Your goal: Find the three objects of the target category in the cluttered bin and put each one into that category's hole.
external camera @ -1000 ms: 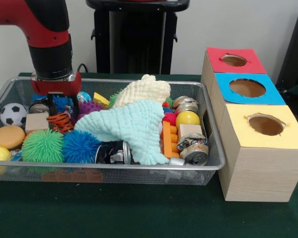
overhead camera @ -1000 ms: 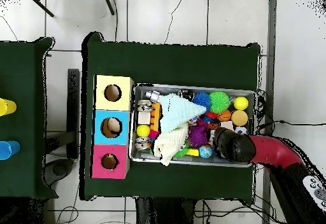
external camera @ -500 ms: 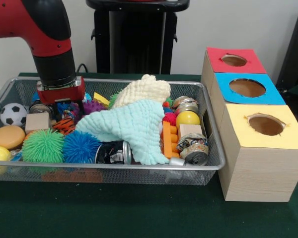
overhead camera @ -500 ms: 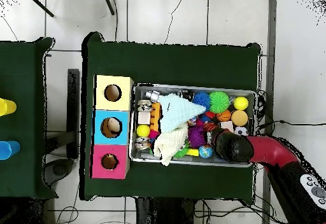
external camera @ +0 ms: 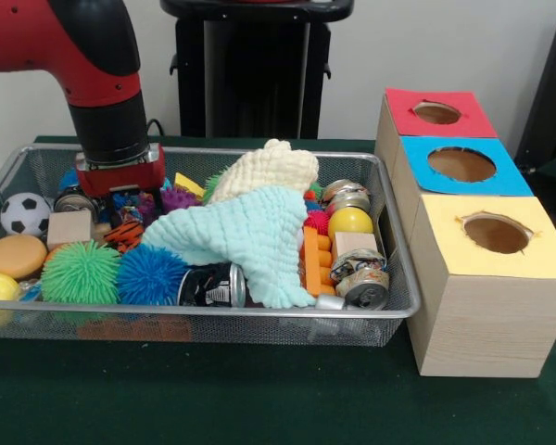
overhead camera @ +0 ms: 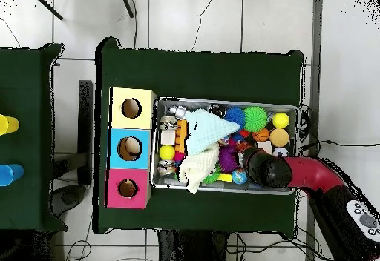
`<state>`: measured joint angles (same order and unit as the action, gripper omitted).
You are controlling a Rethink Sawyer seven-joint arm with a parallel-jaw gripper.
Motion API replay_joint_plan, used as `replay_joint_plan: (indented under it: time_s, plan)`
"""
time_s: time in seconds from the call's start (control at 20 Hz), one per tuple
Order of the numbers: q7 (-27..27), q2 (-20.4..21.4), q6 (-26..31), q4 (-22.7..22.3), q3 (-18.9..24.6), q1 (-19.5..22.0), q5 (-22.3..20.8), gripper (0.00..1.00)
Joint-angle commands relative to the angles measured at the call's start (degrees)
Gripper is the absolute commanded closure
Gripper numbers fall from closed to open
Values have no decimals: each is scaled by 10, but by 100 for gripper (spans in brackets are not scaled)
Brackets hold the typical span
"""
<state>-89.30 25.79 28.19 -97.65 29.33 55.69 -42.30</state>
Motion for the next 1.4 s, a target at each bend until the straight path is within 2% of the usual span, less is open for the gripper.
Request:
replay_joint_plan:
  time_s: [0.05, 0.35, 0.65, 0.75, 0.8, 1.1, 1.4]
  plan:
    - [26, -20, 11, 3, 12, -40, -16, 0]
    - [25, -17, 28, -2, 13, -33, 6, 0]
    - [-11, 18, 38, -16, -6, -45, 21, 0]
    - [-13, 18, 40, -11, -12, -46, 24, 0]
    - [-17, 18, 38, -10, -17, -48, 26, 100]
    - [-93, 39, -21, -38, -53, -67, 31, 100]
    - [-86, 35, -10, -41, -57, -65, 62, 100]
